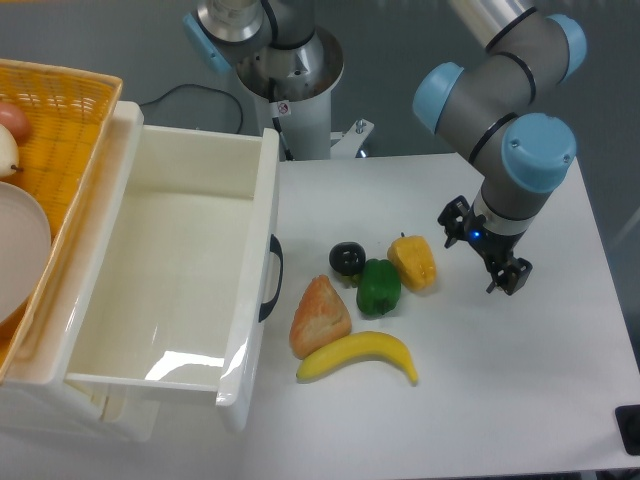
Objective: Pick up the green chilies
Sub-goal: 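Move the open gripper toward the green bell pepper beside the yellow pepper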
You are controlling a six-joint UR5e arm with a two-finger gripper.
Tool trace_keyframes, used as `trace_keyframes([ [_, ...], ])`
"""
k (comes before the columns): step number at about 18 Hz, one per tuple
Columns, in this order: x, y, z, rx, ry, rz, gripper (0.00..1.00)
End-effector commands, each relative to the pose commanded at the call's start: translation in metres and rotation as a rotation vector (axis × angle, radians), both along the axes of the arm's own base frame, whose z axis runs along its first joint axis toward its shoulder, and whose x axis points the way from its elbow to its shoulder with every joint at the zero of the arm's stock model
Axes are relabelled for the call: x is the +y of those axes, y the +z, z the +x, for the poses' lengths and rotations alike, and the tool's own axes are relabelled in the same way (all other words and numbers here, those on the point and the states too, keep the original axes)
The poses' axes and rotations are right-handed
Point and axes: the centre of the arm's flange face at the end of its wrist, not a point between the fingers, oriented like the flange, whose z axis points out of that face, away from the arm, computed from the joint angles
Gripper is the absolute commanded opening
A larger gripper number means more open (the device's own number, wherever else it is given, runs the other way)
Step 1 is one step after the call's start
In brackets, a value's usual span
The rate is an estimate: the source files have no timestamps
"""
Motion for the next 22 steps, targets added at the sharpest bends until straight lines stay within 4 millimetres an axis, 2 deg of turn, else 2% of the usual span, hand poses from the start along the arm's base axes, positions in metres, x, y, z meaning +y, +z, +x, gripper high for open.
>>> trace_keyframes([
  [4, 0.006, -0.003, 0.002, -0.021, 0.103, 0.035, 1.00],
  [11, 0.013, -0.030, 0.016, -0.003, 0.380, 0.043, 1.00],
  [15, 0.024, -0.037, 0.029, -0.026, 0.533, 0.028, 1.00],
  [22, 0.036, -0.050, 0.051, -0.059, 0.705, -0.003, 1.00],
])
